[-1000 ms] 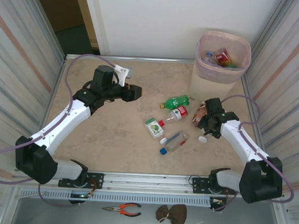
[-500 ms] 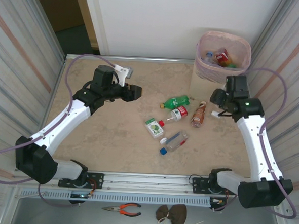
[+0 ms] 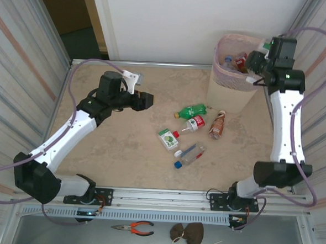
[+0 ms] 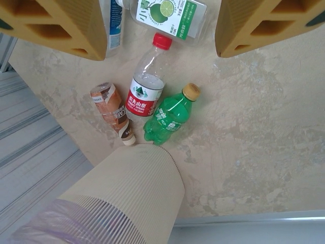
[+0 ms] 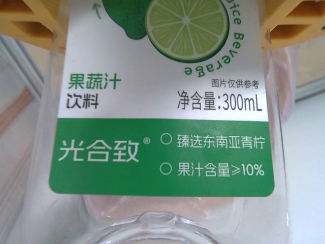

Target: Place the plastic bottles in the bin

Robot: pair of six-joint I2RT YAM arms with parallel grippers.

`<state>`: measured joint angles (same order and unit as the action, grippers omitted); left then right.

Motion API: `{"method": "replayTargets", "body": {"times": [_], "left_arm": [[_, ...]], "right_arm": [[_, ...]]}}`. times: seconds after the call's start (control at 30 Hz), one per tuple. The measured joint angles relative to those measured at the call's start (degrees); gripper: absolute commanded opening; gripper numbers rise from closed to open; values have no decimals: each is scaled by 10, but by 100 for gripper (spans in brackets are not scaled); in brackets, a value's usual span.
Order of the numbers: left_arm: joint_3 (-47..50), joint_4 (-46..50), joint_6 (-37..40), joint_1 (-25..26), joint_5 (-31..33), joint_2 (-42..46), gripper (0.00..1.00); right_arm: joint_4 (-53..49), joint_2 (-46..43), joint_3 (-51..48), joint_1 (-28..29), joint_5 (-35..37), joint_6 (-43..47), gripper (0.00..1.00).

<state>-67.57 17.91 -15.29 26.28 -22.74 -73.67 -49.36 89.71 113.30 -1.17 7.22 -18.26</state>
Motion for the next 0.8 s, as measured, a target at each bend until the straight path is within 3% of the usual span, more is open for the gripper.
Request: {"method": "replayTargets", "body": {"times": [0.17,0.3,0.4,0.8], "left_arm": [[0,3,0,0,3,9,59],[0,6,0,-1,8,10,59],[1,8,0,-4,9,10,59],[4,9,0,-9,13,11,59]], "right_arm": [[13,58,49,-8,-13,10,60],[9,153,168,-18,-30,27,59],[4,203,203,-22,-40,40,59],[-52,292,214,-23,-83,55,59]]}}
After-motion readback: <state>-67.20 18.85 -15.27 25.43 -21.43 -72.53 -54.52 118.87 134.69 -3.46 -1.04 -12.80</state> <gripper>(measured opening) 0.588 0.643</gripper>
